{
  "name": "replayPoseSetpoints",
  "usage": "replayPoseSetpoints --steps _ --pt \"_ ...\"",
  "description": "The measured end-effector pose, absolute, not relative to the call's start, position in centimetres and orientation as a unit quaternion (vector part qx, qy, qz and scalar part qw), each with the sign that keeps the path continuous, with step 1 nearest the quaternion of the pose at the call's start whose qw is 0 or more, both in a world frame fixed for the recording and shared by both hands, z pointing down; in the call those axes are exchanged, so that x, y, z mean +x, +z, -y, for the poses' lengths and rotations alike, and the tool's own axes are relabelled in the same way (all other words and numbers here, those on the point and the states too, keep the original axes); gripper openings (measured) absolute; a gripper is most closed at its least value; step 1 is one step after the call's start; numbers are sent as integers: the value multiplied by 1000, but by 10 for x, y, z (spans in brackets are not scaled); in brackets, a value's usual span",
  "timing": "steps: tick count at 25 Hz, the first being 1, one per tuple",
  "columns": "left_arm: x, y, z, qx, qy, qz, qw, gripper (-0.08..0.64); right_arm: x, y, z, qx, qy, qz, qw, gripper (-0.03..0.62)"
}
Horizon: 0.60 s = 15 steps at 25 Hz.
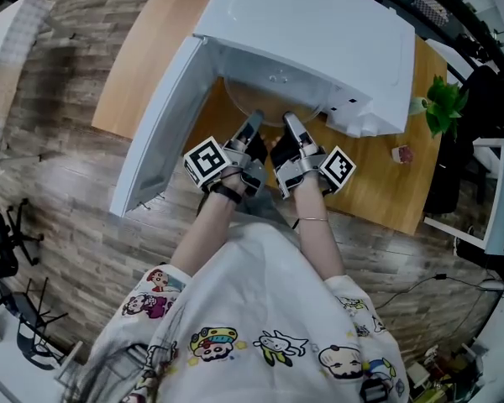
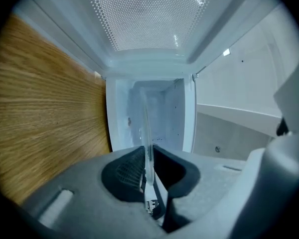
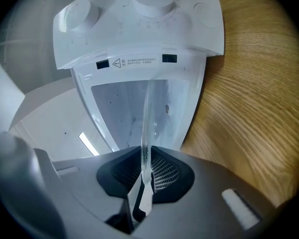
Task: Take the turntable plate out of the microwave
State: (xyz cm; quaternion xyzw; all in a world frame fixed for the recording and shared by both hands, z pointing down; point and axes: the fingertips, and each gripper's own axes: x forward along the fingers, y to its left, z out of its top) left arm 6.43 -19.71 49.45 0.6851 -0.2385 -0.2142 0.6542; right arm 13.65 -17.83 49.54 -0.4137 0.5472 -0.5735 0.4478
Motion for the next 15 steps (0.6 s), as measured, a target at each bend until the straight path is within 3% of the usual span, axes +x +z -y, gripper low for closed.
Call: replayPoseSetpoints --steps 15 --pt "37 478 163 696 -203 205 657 45 106 484 138 -431 -553 -538 468 55"
